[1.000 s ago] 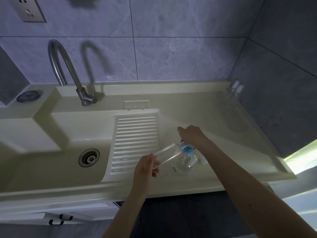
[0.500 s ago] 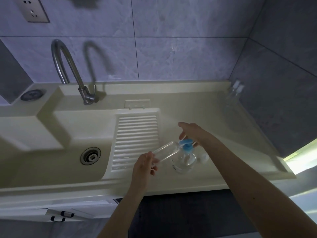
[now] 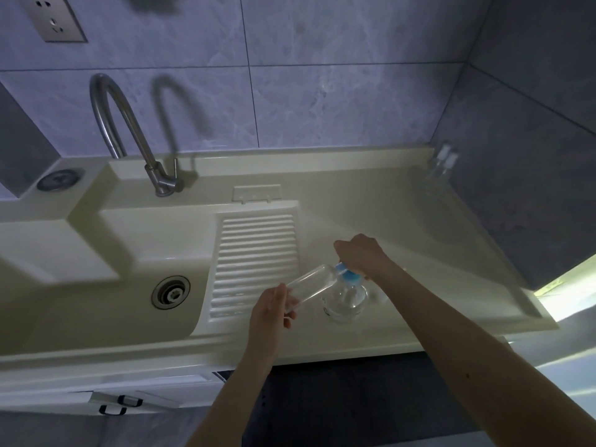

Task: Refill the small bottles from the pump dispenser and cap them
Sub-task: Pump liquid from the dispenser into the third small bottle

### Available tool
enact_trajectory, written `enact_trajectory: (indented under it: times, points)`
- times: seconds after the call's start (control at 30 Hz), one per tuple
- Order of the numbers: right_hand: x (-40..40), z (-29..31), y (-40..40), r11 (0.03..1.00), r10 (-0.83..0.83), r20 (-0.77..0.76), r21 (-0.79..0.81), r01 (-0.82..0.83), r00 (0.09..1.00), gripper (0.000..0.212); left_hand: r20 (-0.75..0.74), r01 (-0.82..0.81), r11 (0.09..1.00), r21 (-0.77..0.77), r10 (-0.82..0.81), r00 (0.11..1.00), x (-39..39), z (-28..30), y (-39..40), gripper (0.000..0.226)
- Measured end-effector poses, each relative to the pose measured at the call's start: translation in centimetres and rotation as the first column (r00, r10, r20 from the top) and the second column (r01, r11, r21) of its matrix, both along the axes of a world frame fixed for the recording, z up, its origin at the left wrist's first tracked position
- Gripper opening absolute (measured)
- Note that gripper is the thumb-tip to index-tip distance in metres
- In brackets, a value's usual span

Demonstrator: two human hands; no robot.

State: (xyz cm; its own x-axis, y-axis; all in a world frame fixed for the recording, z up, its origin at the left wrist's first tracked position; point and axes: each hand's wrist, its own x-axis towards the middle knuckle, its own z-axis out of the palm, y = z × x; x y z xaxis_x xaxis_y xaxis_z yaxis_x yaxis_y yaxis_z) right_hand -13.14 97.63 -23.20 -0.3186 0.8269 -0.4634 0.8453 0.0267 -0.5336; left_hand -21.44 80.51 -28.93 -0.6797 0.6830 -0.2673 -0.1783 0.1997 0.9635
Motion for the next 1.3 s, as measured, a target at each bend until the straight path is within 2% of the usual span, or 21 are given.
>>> enact_trajectory:
  times: [0.2, 0.4, 0.5, 0.67, 0.87, 1.0, 1.1, 1.2, 1.3]
  points:
    - [-0.3, 0.8, -0.1, 0.998, 0.047, 0.041, -0.039, -0.045, 0.998, 0.025, -0.009, 0.003, 1.0, -0.005, -0.003, 1.0, -0.2, 0.0, 0.1, 0.024]
    - [-0.3, 1.5, 0.7, 0.96, 0.074, 0.083, -0.274, -0.048, 0.994, 0.048, 0.102, -0.024, 0.998, 0.051, 0.018, 0.995, -0.1, 0.5, 0.1, 0.026]
    - [-0.3, 1.7, 0.4, 0.951, 0.106, 0.112, -0.303, -0.067, 0.988, 0.051, 0.125, -0.03, 0.998, 0.062, 0.022, 0.992, -0.1, 0.4, 0.2, 0.026]
    - [0.0, 0.9, 0.2, 0.965, 0.082, 0.063, -0.253, -0.064, 0.995, 0.047, 0.171, -0.045, 0.996, 0.083, 0.03, 0.985, -0.1, 0.0, 0.3, 0.026]
    - [-0.2, 0.0, -0.1, 0.996, 0.082, 0.112, -0.036, -0.079, 0.99, 0.028, 0.154, -0.071, 0.995, 0.07, 0.06, 0.986, 0.1, -0.8, 0.2, 0.023]
    - [-0.4, 0.3, 0.0, 0.996, 0.085, 0.125, -0.035, -0.082, 0.988, 0.026, 0.136, -0.052, 0.996, 0.071, 0.042, 0.99, 0.0, -1.1, 0.2, 0.025]
    - [-0.4, 0.8, 0.4, 0.979, 0.159, 0.139, -0.153, -0.137, 0.977, 0.036, 0.12, -0.051, 0.996, 0.072, 0.042, 0.992, 0.0, -1.0, 0.3, 0.026]
    - [-0.1, 1.3, 0.8, 0.92, 0.107, 0.14, -0.389, -0.045, 0.984, 0.056, 0.105, -0.059, 0.996, 0.074, 0.051, 0.993, 0.4, -0.8, 0.3, 0.029]
    - [-0.2, 1.1, 1.0, 0.901, 0.097, 0.148, -0.433, -0.024, 0.984, 0.067, 0.089, -0.055, 0.996, 0.072, 0.048, 0.995, 0.4, -0.6, 0.2, 0.03]
